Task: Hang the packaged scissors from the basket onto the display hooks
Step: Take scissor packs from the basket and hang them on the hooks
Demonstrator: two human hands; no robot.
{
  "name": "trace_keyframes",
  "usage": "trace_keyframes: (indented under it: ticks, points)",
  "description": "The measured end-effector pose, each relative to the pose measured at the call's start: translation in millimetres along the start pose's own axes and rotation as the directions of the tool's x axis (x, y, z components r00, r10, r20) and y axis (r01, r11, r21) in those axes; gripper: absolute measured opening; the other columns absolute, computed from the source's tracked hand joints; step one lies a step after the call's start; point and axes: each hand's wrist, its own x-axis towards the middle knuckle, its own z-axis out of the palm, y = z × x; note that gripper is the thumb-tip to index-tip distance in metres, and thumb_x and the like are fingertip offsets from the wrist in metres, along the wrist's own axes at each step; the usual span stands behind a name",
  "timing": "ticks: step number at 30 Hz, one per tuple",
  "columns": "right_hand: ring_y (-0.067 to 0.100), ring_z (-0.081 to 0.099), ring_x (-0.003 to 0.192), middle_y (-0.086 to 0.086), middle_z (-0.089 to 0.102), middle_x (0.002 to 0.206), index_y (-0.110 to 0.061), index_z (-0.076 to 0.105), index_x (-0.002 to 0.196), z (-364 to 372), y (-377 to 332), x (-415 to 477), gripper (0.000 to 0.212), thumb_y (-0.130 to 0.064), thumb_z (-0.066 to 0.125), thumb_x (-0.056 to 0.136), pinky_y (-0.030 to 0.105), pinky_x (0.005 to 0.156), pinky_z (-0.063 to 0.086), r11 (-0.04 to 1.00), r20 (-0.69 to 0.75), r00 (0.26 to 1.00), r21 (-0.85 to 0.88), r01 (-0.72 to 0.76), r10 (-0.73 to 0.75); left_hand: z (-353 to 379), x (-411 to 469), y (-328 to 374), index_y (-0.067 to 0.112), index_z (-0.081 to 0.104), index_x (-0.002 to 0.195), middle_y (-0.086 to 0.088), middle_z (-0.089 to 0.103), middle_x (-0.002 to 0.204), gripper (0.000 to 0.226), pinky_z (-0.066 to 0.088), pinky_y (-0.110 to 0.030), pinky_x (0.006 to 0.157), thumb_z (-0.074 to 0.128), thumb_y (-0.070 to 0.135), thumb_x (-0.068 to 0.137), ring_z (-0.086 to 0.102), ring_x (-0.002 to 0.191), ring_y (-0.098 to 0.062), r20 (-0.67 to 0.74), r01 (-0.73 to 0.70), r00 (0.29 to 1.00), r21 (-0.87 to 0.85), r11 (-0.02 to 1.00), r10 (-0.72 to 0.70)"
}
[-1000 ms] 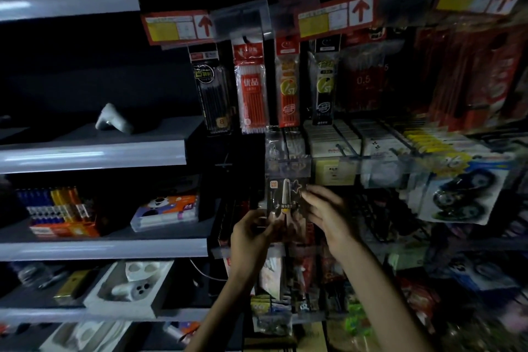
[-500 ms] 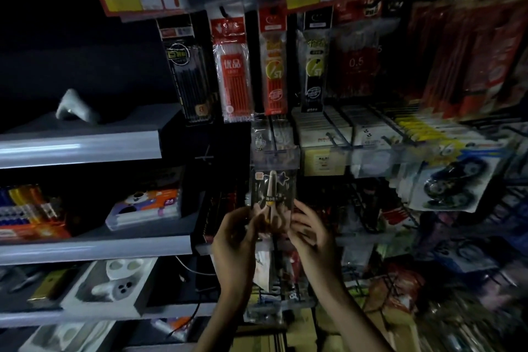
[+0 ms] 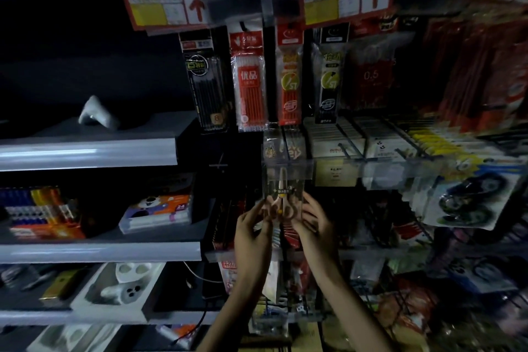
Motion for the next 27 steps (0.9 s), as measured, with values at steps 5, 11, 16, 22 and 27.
trace_keyframes:
  ticks: [5,11,16,22,27]
  points:
    - [-0.015,0.061,0.100,-0.003,0.066,0.119,-0.018,0.054,0.143,10,-1,16,0.055,-0.003,0.070,0.093,0.004,0.079,0.047,0.999,-0.064,0.997,-0.008,0.041,-0.041,10,17,1,0.033,0.066,0.138,0.004,0.065,0.136,0.052,0.056,-0.040,0.105,0.062,0.052,0.090,0.065,0.123,-0.005,-0.026,-0.004,1.000,0.018,1.000,0.005]
    - [0.009,0.061,0.121,-0.001,0.064,0.131,-0.025,0.052,0.147,10,21,20,0.061,-0.001,0.067,0.093,0.007,0.092,0.048,0.993,-0.100,0.993,-0.106,0.060,-0.071,16,16,-5,0.039,0.066,0.136,0.014,0.070,0.132,0.034,0.057,-0.039,0.102,0.063,0.033,0.103,0.064,0.124,-0.003,0.057,-0.015,0.998,0.084,0.996,0.010]
    - [-0.012,0.061,0.097,-0.009,0.065,0.108,-0.023,0.058,0.134,7,23,27,0.045,-0.009,0.072,0.093,0.006,0.078,0.048,0.987,-0.157,0.983,-0.140,0.073,-0.095,17,19,-4,0.035,0.071,0.118,0.016,0.076,0.111,0.019,0.061,-0.030,0.089,0.071,0.030,0.100,0.070,0.106,-0.001,-0.073,0.009,0.997,0.053,0.999,-0.005]
    - [0.005,0.064,0.095,-0.003,0.066,0.100,-0.010,0.065,0.107,7,33,43,0.021,-0.012,0.076,0.090,0.014,0.079,0.048,0.989,-0.276,0.957,-0.141,0.049,-0.087,21,23,-10,0.024,0.071,0.111,0.006,0.076,0.103,0.024,0.062,-0.035,0.083,0.079,0.037,0.092,0.072,0.097,-0.006,-0.188,0.051,0.982,0.096,0.994,-0.032]
    - [0.006,0.062,0.085,-0.008,0.064,0.090,-0.008,0.066,0.098,9,32,52,0.018,-0.012,0.080,0.087,0.009,0.073,0.046,0.990,-0.314,0.947,-0.135,0.035,-0.076,22,30,-9,0.027,0.071,0.100,0.011,0.075,0.095,0.015,0.058,-0.021,0.076,0.081,0.032,0.090,0.072,0.092,-0.001,-0.211,0.055,0.977,0.130,0.990,-0.027]
